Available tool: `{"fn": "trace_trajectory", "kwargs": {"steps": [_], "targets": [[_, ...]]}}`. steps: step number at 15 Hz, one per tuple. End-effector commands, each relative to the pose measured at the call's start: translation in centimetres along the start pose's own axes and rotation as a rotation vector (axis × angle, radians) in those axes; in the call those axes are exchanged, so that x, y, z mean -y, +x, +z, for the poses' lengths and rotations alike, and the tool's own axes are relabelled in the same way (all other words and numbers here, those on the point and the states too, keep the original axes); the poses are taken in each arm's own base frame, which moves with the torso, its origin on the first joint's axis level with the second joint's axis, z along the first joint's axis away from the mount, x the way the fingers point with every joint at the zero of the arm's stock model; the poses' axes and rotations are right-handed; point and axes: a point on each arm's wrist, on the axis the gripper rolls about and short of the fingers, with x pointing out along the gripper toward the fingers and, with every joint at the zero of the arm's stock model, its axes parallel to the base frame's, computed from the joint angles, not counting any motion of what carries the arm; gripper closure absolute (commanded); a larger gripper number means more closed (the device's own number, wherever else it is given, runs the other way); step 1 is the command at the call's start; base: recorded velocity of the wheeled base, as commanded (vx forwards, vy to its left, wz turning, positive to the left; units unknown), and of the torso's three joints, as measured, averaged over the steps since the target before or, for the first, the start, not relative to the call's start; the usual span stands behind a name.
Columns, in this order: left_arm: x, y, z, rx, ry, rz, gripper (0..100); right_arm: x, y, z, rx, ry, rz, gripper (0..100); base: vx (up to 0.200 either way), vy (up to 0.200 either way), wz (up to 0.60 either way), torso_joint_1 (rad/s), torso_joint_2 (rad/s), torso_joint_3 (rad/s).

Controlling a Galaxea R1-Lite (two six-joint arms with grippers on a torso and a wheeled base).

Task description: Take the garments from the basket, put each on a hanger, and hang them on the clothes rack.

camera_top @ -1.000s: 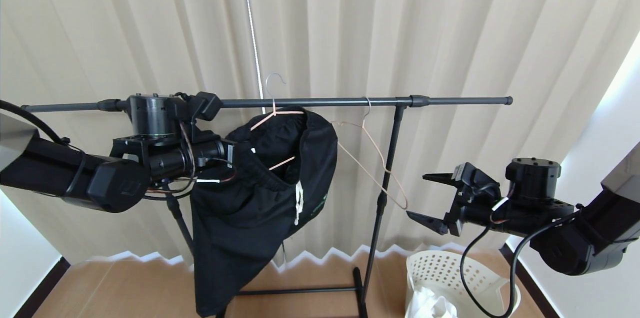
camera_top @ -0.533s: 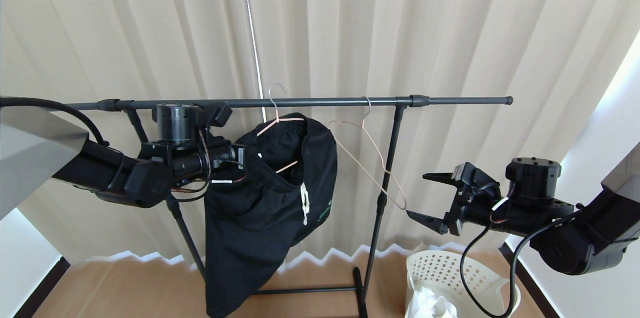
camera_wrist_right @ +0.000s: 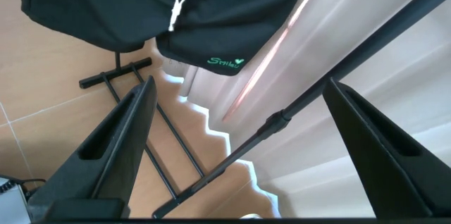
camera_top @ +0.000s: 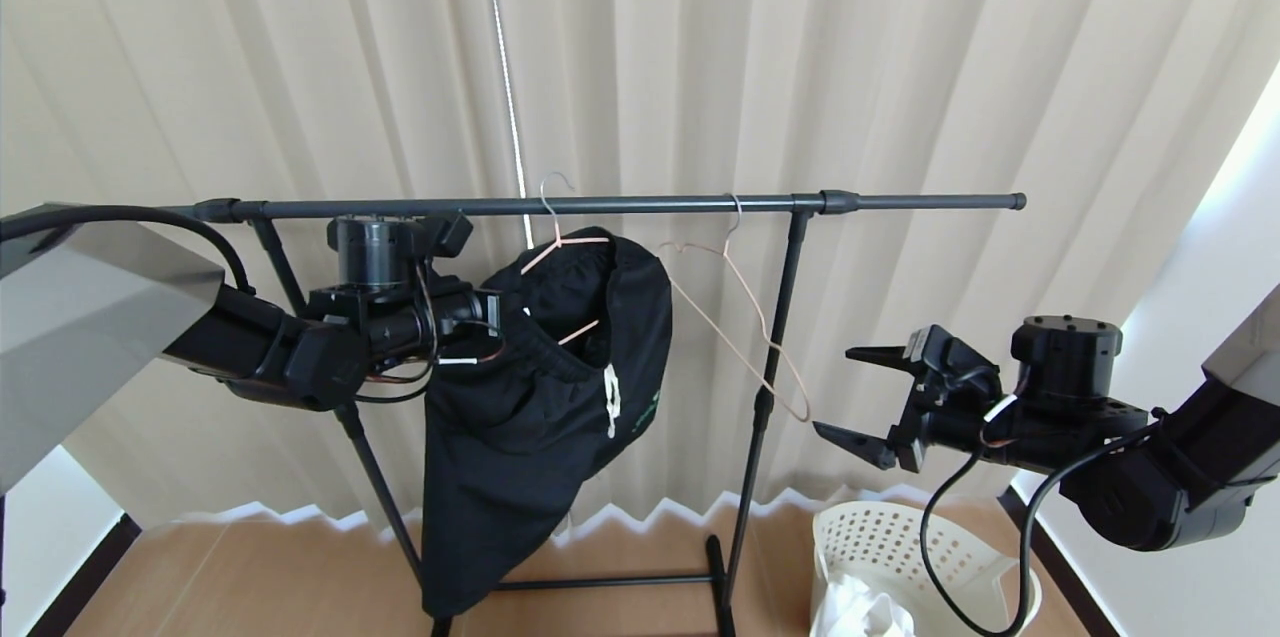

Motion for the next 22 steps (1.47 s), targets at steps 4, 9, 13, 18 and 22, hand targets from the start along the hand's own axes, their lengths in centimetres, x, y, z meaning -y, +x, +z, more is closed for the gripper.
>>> {"fn": "trace_trajectory", "kwargs": {"steps": [4, 9, 13, 18, 22], "targets": [[-0.4, 1.1, -0.5, -0.005, -0.017, 0.029, 100, 0.0, 0.0, 0.1, 0.002, -0.001, 0.000, 0, 0.000, 0.000, 0.00, 0.000, 0.00, 0.000], [-0.2, 0.7, -0.2, 0.003, -0.017, 0.035, 0, 0.1, -0.1, 0.2, 0.007, -0.006, -0.003, 0, 0.000, 0.000, 0.00, 0.000, 0.00, 0.000], [0.5, -2.4, 1.1, 0.025, -0.013, 0.032, 0, 0.3, -0.5, 1.6, 0.034, -0.005, -0.023, 0, 0.000, 0.000, 0.00, 0.000, 0.00, 0.000], [4.4, -13.9, 1.6, 0.070, 0.018, -0.067, 0, -1.4, -3.4, 11.0, 0.221, 0.221, -0.181, 0, 0.000, 0.000, 0.00, 0.000, 0.00, 0.000], [5.7, -20.6, -1.0, 0.114, 0.077, -0.076, 0, -3.2, -7.7, 13.6, 0.256, 0.215, -0.407, 0, 0.000, 0.000, 0.00, 0.000, 0.00, 0.000]]}}
